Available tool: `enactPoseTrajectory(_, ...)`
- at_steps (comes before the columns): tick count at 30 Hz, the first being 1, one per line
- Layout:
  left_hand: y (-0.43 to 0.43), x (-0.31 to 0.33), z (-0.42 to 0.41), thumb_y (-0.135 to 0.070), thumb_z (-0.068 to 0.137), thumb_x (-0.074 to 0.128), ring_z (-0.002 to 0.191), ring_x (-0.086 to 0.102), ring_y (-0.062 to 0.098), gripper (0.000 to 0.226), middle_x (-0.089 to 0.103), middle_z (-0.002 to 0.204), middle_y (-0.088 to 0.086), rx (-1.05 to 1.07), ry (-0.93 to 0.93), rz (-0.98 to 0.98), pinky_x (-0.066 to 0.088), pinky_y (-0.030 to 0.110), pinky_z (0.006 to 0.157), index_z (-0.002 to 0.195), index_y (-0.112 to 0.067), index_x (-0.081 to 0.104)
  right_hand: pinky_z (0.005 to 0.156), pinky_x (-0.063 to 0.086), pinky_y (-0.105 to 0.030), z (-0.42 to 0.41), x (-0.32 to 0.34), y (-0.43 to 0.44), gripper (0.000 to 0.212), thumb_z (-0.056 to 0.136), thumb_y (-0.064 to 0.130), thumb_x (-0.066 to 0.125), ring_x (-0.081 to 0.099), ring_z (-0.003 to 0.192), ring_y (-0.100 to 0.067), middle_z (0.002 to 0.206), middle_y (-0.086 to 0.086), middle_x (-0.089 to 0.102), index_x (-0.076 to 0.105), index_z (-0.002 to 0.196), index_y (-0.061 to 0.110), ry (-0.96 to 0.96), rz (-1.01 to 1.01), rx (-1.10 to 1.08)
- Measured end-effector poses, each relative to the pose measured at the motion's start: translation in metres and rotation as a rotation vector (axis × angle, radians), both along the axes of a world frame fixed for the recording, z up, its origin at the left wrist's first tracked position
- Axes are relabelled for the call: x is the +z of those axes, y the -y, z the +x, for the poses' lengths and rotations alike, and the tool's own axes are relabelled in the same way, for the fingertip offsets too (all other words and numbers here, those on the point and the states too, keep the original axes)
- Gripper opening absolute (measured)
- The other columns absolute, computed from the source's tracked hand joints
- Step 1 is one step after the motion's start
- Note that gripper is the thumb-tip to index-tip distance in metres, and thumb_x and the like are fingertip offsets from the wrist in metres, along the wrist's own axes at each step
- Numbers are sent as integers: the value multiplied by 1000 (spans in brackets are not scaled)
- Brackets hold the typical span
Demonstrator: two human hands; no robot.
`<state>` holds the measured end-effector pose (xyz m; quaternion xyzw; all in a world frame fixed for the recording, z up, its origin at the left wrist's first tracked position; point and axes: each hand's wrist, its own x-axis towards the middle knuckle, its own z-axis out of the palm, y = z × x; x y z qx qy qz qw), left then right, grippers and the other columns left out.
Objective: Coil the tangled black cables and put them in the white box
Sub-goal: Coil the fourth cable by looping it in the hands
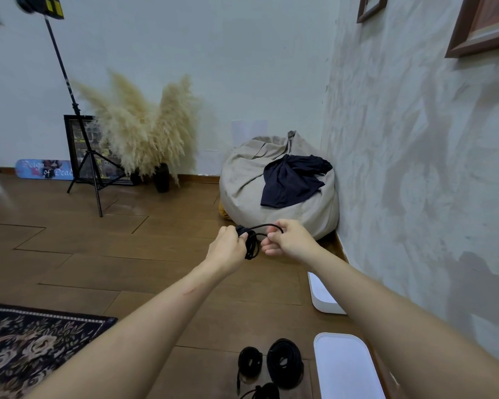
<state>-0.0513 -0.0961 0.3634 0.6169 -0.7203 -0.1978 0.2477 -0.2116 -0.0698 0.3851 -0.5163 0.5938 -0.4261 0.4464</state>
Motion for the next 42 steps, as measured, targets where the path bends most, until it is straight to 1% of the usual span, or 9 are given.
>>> enactPoseTrajectory(4, 0, -1, -2, -36, 111, 35, 104, 55, 37, 31, 46, 124, 13, 21, 5, -22, 46, 45, 88, 108, -7, 47, 57, 60, -26, 6, -5, 2, 21, 103, 0, 48, 66, 62, -22, 77, -17, 66, 56, 86, 8, -181, 11, -8)
enactPoseTrajectory(14, -7, -8, -16, -35, 110, 34, 129, 40, 34, 38, 49, 136, 14, 33, 133, -70, 35, 44, 104, 123, -5, 53, 50, 46, -24, 12, -10, 1, 12, 100, 12, 52, 55, 52, -13, 64, -1, 63, 57, 89, 15, -404, -5, 73)
enactPoseTrajectory(20, -9, -4, -18, -33, 110, 34, 121, 44, 33, 34, 52, 128, 14, 26, 102, -128, 39, 44, 95, 116, -5, 52, 62, 53, -27, 3, 9, -6, 13, 107, 23, 47, 68, 80, -24, 100, -13, 64, 53, 104, 13, 122, 118, 184)
enactPoseTrajectory(23, -8, -3, -13, -34, 110, 36, 116, 47, 32, 32, 53, 124, 14, 54, 83, -139, 40, 42, 88, 114, -6, 52, 60, 55, -26, -11, 12, -7, 38, 109, 47, 35, 70, 76, -21, 106, -14, 66, 54, 121, 17, -224, 80, 201)
enactPoseTrajectory(25, -7, -4, -12, -34, 110, 36, 116, 48, 32, 31, 52, 124, 14, 61, 81, -128, 39, 41, 86, 113, -7, 51, 58, 54, -26, -13, 7, -6, 38, 109, 43, 35, 66, 64, -17, 88, -9, 66, 63, 104, 18, -397, -30, 180)
enactPoseTrajectory(28, -10, -6, -16, -35, 110, 35, 116, 48, 32, 34, 52, 125, 13, 54, 84, -120, 39, 40, 86, 115, -6, 52, 55, 54, -24, -11, -1, -3, 33, 108, 29, 45, 64, 57, -15, 72, -8, 66, 70, 97, 10, -337, -124, 97)
enactPoseTrajectory(35, -16, -2, -24, -33, 110, 34, 113, 50, 31, 27, 50, 120, 14, 35, 9, -164, 34, 37, 78, 103, -10, 47, 61, 62, -35, 8, -11, 6, 2, 101, 9, 61, 71, 61, -22, 78, -18, 71, 60, 100, 8, -38, -119, -3)
enactPoseTrajectory(37, -15, -1, -22, -33, 110, 34, 110, 51, 31, 24, 50, 119, 14, 41, 0, -184, 35, 37, 77, 99, -14, 42, 64, 63, -40, 11, -12, 9, 11, 98, 10, 65, 72, 63, -25, 78, -17, 72, 55, 102, 11, -17, -109, -49)
enactPoseTrajectory(42, -14, 2, -17, -34, 110, 33, 109, 52, 33, 34, 48, 120, 14, 64, -18, -203, 42, 43, 81, 110, -5, 49, 69, 64, -40, 5, -5, 4, 9, 96, 23, 69, 75, 66, -16, 76, -6, 75, 68, 89, 18, -248, -291, -65)
